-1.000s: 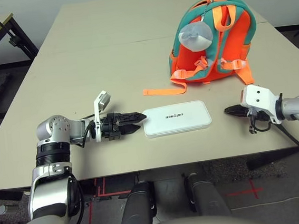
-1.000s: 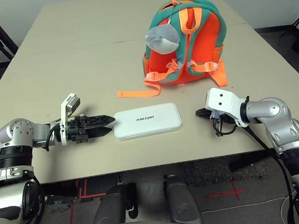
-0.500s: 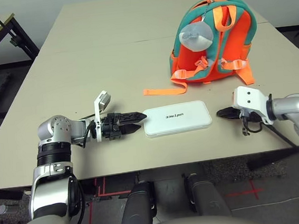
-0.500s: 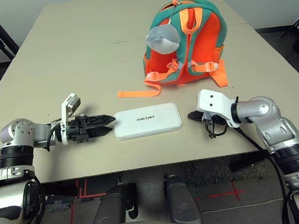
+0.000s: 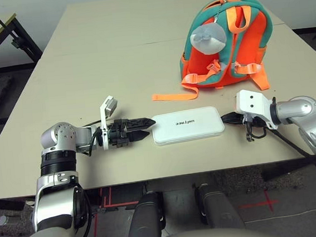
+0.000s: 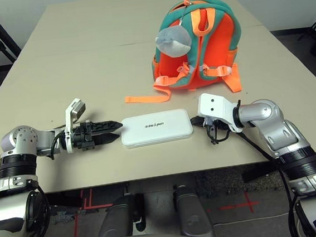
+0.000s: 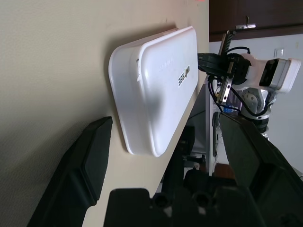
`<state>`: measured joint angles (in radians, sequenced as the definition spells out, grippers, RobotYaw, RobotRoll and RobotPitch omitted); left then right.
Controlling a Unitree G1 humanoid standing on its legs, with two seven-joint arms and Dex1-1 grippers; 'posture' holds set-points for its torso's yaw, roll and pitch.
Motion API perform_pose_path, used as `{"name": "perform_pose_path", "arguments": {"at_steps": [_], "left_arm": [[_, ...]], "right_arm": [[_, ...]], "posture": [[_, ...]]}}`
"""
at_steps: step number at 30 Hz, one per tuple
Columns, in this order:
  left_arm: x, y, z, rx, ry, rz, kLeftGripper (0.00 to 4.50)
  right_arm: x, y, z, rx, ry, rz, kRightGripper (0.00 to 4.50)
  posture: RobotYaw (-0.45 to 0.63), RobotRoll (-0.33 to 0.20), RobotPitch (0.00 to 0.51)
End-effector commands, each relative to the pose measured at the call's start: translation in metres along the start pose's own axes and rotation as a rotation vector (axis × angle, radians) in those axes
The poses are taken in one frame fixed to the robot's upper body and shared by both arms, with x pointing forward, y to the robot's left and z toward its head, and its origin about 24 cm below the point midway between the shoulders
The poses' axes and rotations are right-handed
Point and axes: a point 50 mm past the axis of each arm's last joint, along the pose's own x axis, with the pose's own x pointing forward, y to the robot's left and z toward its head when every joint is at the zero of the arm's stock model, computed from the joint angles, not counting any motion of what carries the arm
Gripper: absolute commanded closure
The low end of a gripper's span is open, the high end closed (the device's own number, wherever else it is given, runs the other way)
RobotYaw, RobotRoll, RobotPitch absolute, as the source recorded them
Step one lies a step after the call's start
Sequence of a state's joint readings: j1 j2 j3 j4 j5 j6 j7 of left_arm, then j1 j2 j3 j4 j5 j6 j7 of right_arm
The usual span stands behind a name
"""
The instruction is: Put the pencil case into the backpack and zip it.
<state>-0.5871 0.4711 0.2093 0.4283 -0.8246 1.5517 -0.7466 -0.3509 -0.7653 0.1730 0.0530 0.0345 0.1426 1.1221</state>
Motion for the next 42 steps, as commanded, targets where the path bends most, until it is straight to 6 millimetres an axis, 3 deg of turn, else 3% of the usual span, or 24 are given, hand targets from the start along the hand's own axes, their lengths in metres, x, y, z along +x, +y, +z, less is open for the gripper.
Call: {"name": "perform_pose_path", "arguments": {"at_steps": [1, 13, 32, 35, 40, 42], "left_arm": [[0.003, 0.006, -0.003, -0.015, 0.014, 0.056, 0.0], [0.006, 0.007, -0.004, -0.015, 0.016, 0.064, 0.0], [0.006, 0.014, 0.006, -0.007, -0.055, 0.093, 0.0], [0.005, 0.016, 0.008, -0.022, -0.082, 0.1, 0.58], [0.003, 0.018, 0.01, -0.021, -0.111, 0.113, 2.43], [0.002, 0.018, 0.011, -0.02, -0.12, 0.115, 2.93]], "right_arm": [[0.009, 0.005, 0.013, -0.027, -0.039, 0.039, 4.46], [0.019, 0.006, 0.029, -0.054, -0.088, 0.06, 4.46], [0.021, 0.004, 0.029, -0.076, -0.103, 0.054, 4.46], [0.02, 0.004, 0.028, -0.075, -0.101, 0.052, 4.5], [0.02, 0.004, 0.026, -0.073, -0.095, 0.051, 4.5], [0.02, 0.004, 0.025, -0.072, -0.094, 0.051, 4.5]], "posture": [[-0.19, 0.0, 0.143], [-0.19, 0.0, 0.142], [-0.19, 0.0, 0.146], [-0.19, 0.0, 0.148], [-0.19, 0.0, 0.151], [-0.19, 0.0, 0.152]]}}
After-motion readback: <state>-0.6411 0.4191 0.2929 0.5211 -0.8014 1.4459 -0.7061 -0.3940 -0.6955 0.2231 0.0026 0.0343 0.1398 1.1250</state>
